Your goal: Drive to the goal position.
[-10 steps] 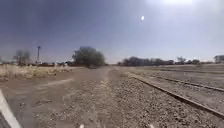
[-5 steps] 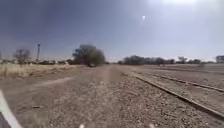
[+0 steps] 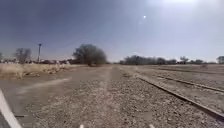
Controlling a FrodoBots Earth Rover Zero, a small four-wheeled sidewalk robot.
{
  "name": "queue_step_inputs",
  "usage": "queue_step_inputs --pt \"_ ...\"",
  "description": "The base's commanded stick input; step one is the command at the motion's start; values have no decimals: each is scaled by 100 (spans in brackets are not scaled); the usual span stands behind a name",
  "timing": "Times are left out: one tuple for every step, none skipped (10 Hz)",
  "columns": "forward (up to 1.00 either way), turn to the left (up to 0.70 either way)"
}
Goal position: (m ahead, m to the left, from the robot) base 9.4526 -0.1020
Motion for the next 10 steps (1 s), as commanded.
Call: queue_step_inputs --pt "70 0" --pt "70 0" --pt "70 0" --pt "70 0" --pt "70 0" --pt "70 0" --pt "70 0" --pt "70 0" --pt "70 0" --pt "70 0"
